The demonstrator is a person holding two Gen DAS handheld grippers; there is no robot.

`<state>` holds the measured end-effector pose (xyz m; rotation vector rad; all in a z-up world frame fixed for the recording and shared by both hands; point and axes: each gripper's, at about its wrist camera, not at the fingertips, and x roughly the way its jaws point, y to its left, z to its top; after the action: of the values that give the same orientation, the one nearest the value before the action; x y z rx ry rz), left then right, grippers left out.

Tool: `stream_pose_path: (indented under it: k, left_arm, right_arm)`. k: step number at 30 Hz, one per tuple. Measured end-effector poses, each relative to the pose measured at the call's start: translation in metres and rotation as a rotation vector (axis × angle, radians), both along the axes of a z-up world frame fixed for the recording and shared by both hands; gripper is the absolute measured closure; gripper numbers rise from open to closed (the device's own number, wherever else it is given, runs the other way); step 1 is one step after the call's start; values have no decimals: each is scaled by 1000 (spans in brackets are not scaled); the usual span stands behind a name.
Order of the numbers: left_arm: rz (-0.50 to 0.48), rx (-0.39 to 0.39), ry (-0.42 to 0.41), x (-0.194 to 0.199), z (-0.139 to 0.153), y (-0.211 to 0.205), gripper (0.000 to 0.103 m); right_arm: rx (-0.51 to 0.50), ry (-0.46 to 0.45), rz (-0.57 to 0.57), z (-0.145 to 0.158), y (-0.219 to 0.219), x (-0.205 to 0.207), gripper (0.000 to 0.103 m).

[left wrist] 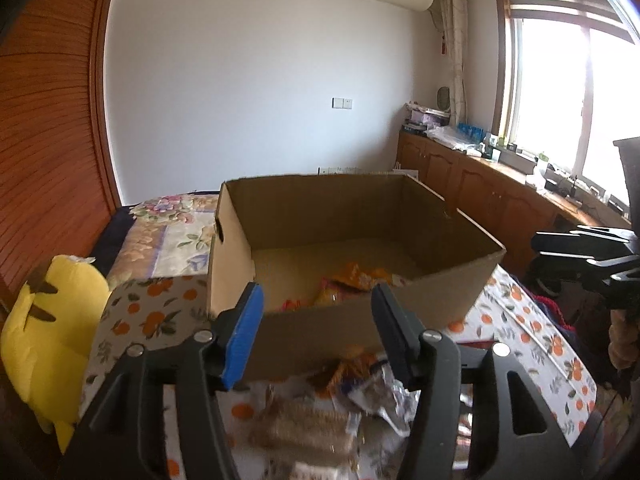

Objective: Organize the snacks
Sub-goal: 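Move both tools back to the snack pile on the table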

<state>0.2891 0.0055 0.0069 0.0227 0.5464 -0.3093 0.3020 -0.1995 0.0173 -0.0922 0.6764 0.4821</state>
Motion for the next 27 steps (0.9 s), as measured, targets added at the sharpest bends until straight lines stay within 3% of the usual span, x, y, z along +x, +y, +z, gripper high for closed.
stream_pose_path:
  k: [13, 27]
  left_arm:
    - [42, 28, 98, -42, -57, 2, 42]
    - [66, 18, 199, -49, -97, 2, 42]
  right_arm:
    - [9, 143, 14, -90, 7, -52, 43]
    - [-9, 251, 64, -139, 25, -60, 36]
